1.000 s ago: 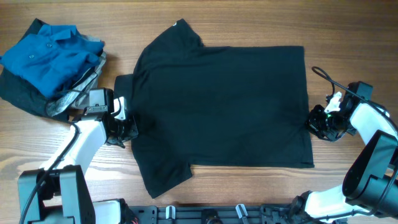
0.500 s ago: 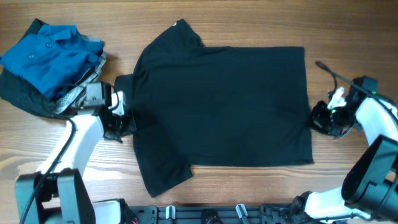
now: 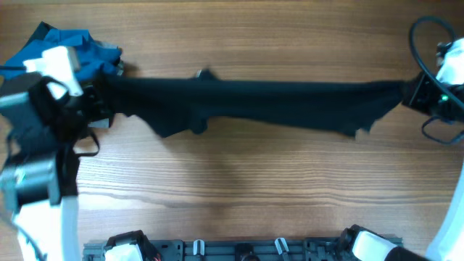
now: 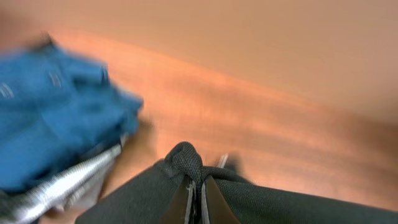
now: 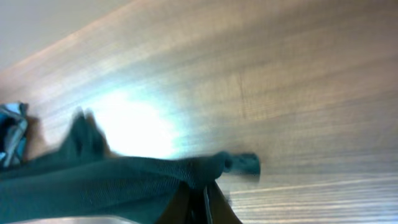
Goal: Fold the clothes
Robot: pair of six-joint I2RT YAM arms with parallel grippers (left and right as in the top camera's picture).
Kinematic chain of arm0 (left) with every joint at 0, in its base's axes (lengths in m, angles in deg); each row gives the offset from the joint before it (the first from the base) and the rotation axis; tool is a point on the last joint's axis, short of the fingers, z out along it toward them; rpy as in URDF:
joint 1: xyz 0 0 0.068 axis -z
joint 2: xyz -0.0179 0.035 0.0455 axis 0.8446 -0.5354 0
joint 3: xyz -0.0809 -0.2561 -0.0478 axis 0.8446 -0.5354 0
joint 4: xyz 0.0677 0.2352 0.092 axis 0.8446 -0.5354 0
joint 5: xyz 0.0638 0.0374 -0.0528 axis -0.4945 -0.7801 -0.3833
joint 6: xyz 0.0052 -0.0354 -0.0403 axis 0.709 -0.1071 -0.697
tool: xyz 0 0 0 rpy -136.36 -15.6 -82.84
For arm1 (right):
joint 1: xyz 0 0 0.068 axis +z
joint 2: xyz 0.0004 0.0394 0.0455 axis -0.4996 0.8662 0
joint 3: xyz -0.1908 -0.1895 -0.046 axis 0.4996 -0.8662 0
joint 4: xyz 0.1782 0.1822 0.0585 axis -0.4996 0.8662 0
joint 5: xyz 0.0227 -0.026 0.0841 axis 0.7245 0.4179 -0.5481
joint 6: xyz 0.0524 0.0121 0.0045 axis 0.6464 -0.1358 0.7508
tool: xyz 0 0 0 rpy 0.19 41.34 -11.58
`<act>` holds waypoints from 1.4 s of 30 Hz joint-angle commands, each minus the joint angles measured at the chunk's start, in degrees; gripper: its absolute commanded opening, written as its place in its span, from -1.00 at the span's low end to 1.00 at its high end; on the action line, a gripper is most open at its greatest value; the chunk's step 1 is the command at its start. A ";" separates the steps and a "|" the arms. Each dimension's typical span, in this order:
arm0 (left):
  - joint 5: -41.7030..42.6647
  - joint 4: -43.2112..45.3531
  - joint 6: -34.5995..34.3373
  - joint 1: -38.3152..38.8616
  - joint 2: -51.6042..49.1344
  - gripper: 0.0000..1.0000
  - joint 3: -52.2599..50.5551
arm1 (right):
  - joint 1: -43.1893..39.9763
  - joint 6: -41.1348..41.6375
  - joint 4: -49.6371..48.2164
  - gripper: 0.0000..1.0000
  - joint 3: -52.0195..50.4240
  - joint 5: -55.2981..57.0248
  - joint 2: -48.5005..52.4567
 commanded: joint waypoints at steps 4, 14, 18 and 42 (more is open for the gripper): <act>-3.28 -4.15 1.01 -1.11 7.96 -0.92 12.37 | -0.20 6.29 4.52 -0.91 14.38 1.01 -7.19; -2.56 -8.46 5.64 -0.09 0.42 -0.92 16.85 | -0.20 9.07 6.95 -0.91 19.10 5.97 -5.77; -2.60 -8.33 6.97 4.35 -11.17 -0.92 16.85 | -0.15 9.03 8.13 -0.91 19.10 4.09 5.44; -2.32 5.16 0.83 14.86 -52.39 0.64 16.98 | -1.16 7.34 -3.52 0.67 17.75 1.70 46.77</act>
